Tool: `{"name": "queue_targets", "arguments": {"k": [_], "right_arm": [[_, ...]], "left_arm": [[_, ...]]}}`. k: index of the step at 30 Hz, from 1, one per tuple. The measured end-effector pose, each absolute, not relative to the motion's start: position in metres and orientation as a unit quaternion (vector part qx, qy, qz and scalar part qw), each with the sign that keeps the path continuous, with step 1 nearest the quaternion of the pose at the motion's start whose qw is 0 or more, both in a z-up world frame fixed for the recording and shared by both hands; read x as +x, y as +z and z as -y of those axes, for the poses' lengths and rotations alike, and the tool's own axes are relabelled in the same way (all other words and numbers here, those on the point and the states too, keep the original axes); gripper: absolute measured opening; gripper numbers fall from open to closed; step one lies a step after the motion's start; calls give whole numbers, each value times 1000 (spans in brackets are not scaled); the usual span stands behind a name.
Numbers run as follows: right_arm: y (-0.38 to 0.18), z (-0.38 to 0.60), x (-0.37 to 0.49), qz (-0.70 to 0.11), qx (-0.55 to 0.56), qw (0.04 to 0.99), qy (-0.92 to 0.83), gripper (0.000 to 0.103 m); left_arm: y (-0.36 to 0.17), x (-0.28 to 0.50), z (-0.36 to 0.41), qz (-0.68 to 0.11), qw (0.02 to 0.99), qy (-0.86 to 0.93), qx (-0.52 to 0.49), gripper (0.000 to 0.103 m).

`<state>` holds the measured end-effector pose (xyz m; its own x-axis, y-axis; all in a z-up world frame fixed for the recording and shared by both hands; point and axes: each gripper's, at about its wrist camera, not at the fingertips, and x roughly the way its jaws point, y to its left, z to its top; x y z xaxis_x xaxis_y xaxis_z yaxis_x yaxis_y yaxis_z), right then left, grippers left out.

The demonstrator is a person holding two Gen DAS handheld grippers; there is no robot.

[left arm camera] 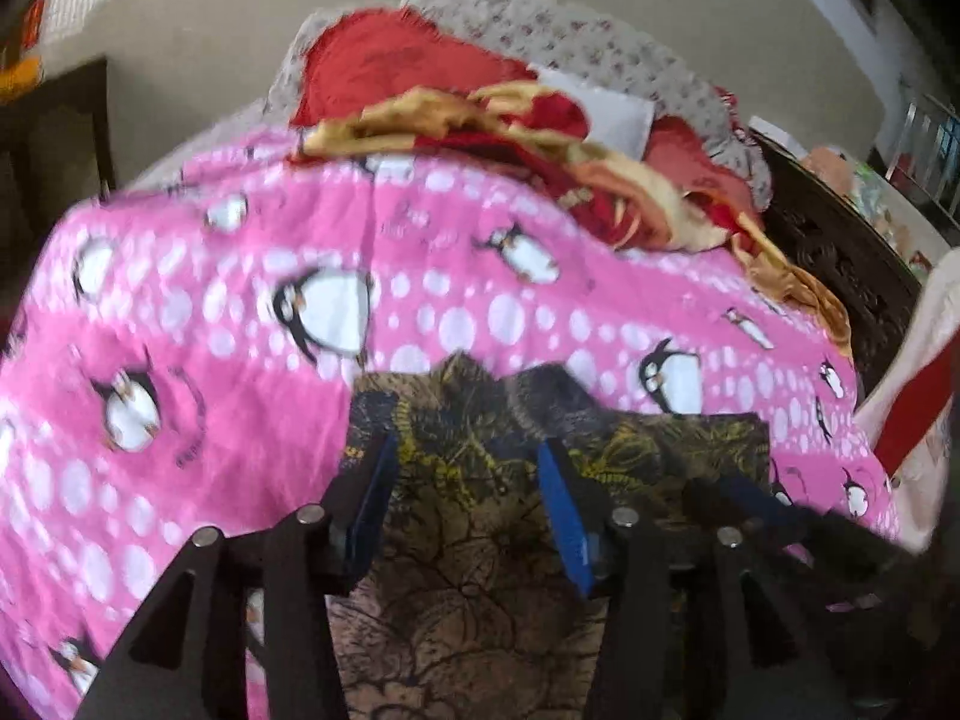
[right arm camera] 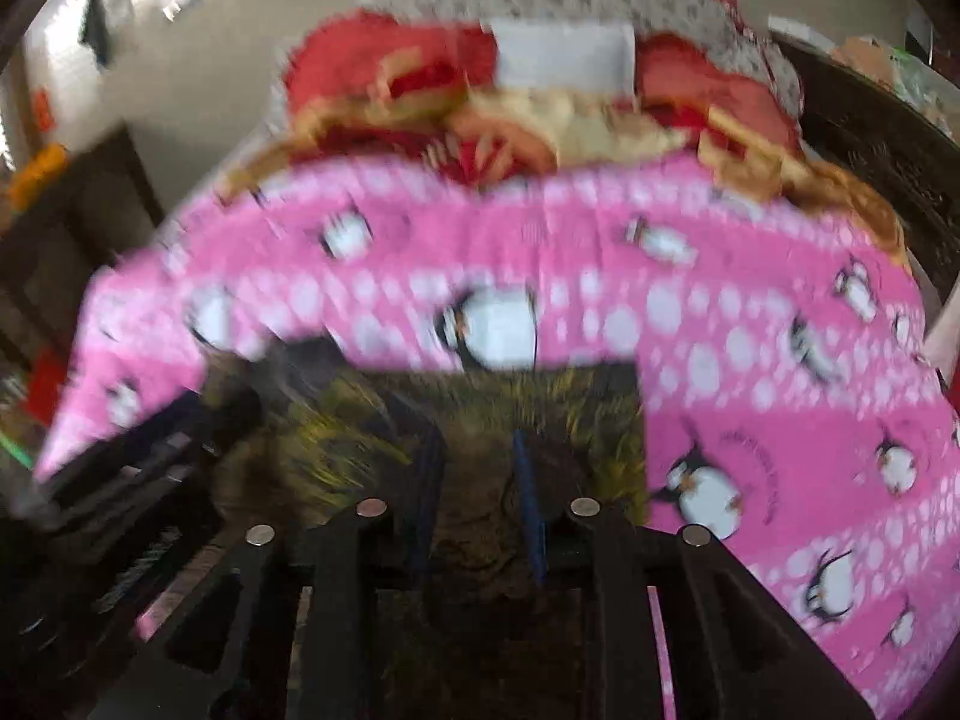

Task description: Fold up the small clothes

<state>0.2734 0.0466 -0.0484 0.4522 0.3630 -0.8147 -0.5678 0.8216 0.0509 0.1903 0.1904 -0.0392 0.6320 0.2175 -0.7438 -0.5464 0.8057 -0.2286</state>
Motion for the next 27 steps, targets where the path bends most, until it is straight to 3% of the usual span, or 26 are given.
{"name": "queue_targets", "arguments": {"k": [2,6,11,14,18,20,21,22,27], "right_arm": [[-71,-39,285,-455,-107,842,268,9],[-82,-31,296,-439,-92,843,297,9],[-83,-23,308,-449,-54,830,325,9],[-70,-11,307,-468,-35,814,342,7],[-22,17,265,-408,-66,827,382,7],[-12,21,238,-386,-107,824,400,7],[-12,23,225,-387,-125,819,405,7],[-14,24,217,-392,-132,811,414,7],[-64,21,205,-440,-162,787,401,3]], "left_arm": [[-53,194,-193,-375,872,211,-233,59],[-66,207,-186,-385,876,193,-217,84],[-64,211,-184,-394,875,183,-213,89],[-40,196,-189,-392,875,177,-222,78],[-4,149,-180,-365,889,195,-195,78],[-6,133,-165,-386,885,192,-174,62],[-11,129,-156,-399,883,183,-168,45],[-20,124,-143,-413,879,174,-161,34],[-61,121,-118,-442,870,170,-135,29]]}}
